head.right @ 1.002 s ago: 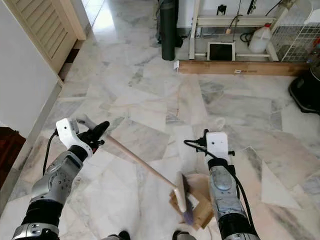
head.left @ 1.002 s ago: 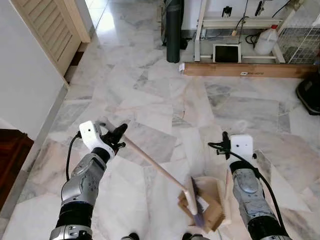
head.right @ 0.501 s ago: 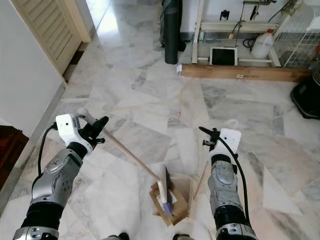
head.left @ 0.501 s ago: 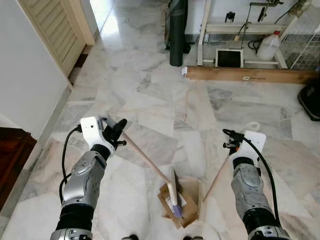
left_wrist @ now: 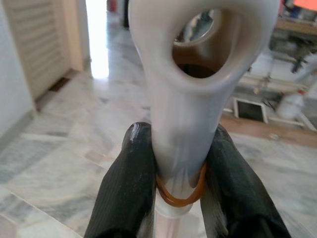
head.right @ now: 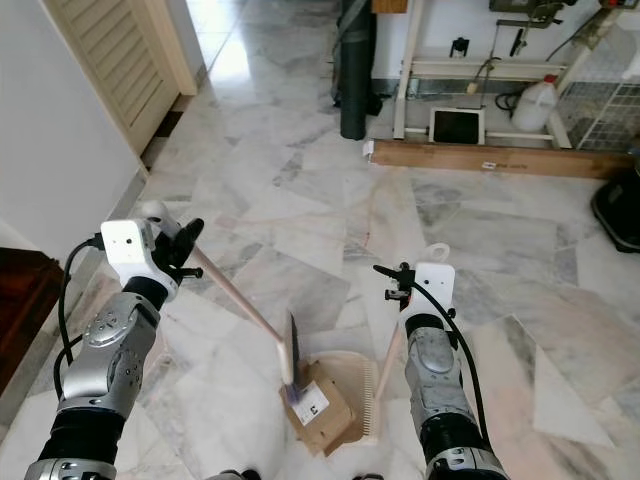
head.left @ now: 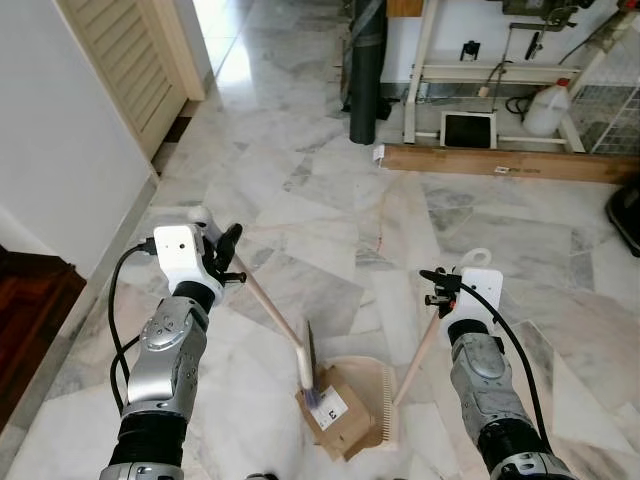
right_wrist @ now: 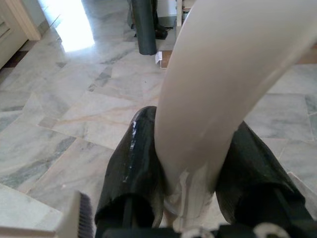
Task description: Sweep floor
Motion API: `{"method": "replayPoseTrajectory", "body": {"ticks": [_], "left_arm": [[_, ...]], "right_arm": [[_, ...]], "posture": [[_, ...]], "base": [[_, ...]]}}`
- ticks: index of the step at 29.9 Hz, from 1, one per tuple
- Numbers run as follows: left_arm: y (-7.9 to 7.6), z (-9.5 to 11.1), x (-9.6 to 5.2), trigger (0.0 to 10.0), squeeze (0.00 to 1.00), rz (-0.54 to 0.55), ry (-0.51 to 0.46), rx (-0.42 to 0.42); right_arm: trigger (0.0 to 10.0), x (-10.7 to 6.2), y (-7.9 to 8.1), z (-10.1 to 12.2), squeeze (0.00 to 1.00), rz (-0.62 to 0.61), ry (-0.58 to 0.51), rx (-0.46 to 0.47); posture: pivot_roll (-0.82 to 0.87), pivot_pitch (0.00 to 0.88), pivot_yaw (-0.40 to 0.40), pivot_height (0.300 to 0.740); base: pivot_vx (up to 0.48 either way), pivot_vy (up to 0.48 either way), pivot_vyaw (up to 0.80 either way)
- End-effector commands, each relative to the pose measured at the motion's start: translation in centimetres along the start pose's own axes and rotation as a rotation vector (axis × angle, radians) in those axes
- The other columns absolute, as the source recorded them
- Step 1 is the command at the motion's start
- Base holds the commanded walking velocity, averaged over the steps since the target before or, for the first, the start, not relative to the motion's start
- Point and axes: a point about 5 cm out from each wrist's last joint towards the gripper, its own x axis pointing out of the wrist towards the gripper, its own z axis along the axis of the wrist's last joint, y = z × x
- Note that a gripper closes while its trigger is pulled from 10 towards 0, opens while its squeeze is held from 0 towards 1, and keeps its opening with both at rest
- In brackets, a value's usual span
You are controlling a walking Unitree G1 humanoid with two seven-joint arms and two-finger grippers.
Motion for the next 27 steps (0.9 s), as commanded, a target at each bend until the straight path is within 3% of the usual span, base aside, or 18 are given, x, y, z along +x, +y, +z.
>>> {"method": "replayPoseTrajectory", "body": {"ticks": [1,4,7,8,11,27], "left_arm": [[0.7,2.1,-0.1,10.0,0.00,0.038,-0.107,0.045],[1.0,2.8,-0.2,10.0,0.00,0.047,-0.146,0.107],[1.3,2.4,-0.4,10.0,0.00,0.020,-0.107,0.177],[1.7,1.3,-0.7,10.0,0.00,-0.002,-0.047,0.240],[2.2,0.2,-1.1,10.0,0.00,-0.017,0.026,0.299],[1.6,-3.1,-1.6,10.0,0.00,-0.034,0.175,0.129]], "right_arm": [[10.0,-0.4,0.1,-0.9,0.00,0.013,0.032,0.019],[10.0,-0.4,0.1,-1.0,0.00,0.013,0.033,0.015],[10.0,-0.4,0.1,-1.0,0.00,0.018,0.035,0.009],[10.0,-0.4,0.3,-1.1,0.00,0.036,0.038,-0.007],[10.0,-0.4,0.4,-1.0,0.00,0.064,0.037,-0.038],[10.0,-0.7,1.2,-1.5,0.00,0.225,0.059,-0.152]], "posture": [[0.11,0.079,0.074,0.740],[0.11,0.077,0.073,0.740],[0.11,0.076,0.073,0.740],[0.11,0.077,0.072,0.740],[0.11,0.077,0.071,0.740],[0.10,0.098,0.070,0.740]], "base": [[0.000,0.000,0.00],[0.000,0.000,0.00],[0.000,0.000,0.00],[0.000,0.000,0.00],[0.000,0.000,0.00],[0.000,0.000,0.00]]}}
